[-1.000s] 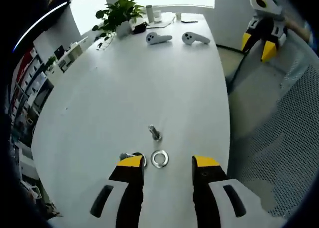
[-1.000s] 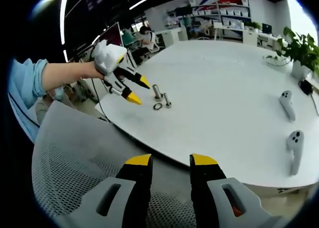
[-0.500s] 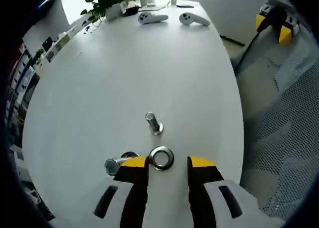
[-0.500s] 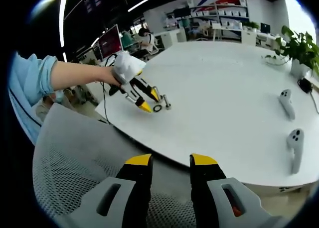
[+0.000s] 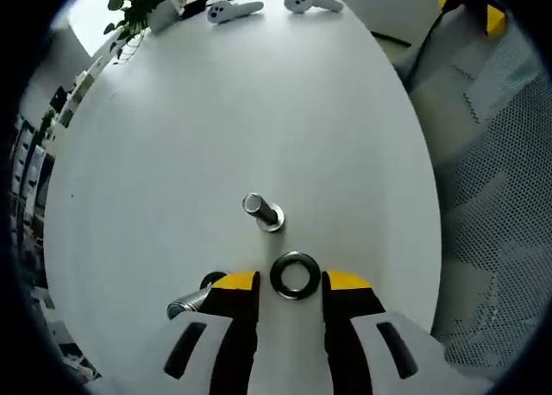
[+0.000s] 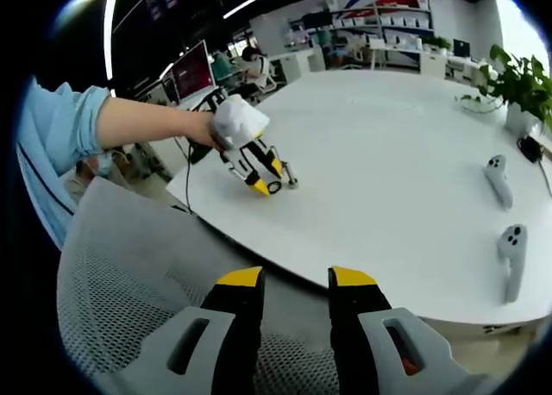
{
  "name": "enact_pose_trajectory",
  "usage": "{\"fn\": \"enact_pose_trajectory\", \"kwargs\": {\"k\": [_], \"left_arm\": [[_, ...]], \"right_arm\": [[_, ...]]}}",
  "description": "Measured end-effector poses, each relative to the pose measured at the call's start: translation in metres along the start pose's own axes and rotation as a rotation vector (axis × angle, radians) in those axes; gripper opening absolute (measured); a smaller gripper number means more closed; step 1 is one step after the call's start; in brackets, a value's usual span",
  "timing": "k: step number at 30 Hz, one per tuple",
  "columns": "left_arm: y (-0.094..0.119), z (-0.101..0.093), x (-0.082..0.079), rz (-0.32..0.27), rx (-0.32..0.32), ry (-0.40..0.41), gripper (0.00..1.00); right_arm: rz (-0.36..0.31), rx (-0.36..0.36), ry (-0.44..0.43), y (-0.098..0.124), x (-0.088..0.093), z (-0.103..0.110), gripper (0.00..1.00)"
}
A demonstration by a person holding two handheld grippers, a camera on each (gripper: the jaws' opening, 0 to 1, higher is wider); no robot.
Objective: Place the washer onto the threaded stud by aligning its center hole with the stud, sliding it down to the base, and recovering from edge contact or off-axis alignment until the washer reaches the visible bottom stop.
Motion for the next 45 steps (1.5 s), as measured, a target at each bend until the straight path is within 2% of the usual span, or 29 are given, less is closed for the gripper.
{"fn": "enact_pose_trajectory", "kwargs": {"k": [4, 7, 10, 16, 20, 24, 27, 32, 36, 40, 45], "left_arm": [[0.0003, -0.0049, 0.0020, 0.013, 0.014, 0.014, 0.21], [0.0000, -0.0052, 0.0012, 0.010, 0.012, 0.020, 0.21], [0.0006, -0.0027, 0.0024, 0.010, 0.011, 0.061, 0.22], [-0.0005, -0.0043, 0.0022, 0.013, 0.005, 0.067, 0.23], [-0.0005, -0.0061, 0.0023, 0.024, 0.007, 0.070, 0.30], [-0.0004, -0.0060, 0.0018, 0.029, 0.010, 0.072, 0.29], [-0.0014, -0.0027, -0.0013, -0.012, 0.001, 0.115, 0.21], [0.0011, -0.0064, -0.0015, 0.004, -0.021, 0.100, 0.20], [0.0012, -0.0037, 0.0009, -0.042, -0.037, 0.150, 0.19], [0.0025, -0.0053, 0.0022, -0.080, -0.074, 0.131, 0.19], [0.0076, -0.0057, 0.0015, -0.094, -0.084, 0.124, 0.19]], "right_arm": [[-0.002, -0.001, 0.001, 0.0000, 0.0000, -0.0001, 0.31], [-0.002, -0.002, 0.002, 0.0001, -0.0001, 0.0003, 0.31], [-0.003, -0.002, 0.003, 0.0000, -0.0003, 0.0003, 0.31], [-0.008, -0.002, 0.002, 0.0001, -0.0007, 0.0005, 0.31], [-0.010, -0.003, 0.001, 0.0002, -0.0007, 0.0005, 0.31], [-0.011, -0.005, 0.002, 0.0003, -0.0008, 0.0008, 0.31], [-0.014, -0.005, 0.001, 0.0004, -0.0010, 0.0008, 0.31], [-0.013, -0.010, 0.003, 0.0004, -0.0011, 0.0008, 0.31], [-0.015, -0.010, 0.003, 0.0005, -0.0011, 0.0007, 0.31], [-0.016, -0.009, 0.001, 0.0006, -0.0011, 0.0009, 0.31], [-0.016, -0.010, 0.002, 0.0005, -0.0012, 0.0008, 0.31]]}}
Point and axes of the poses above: the point that each gripper's makers call its tool centre point, and the gripper's own axes: y roughly backward along the fingers, z roughly to its left, x roughly out of its underside, the point moved 6 cm from there along y, roughly backward along the fingers, and after that the axes turned 13 degrees about y, right-handed, at the moved point
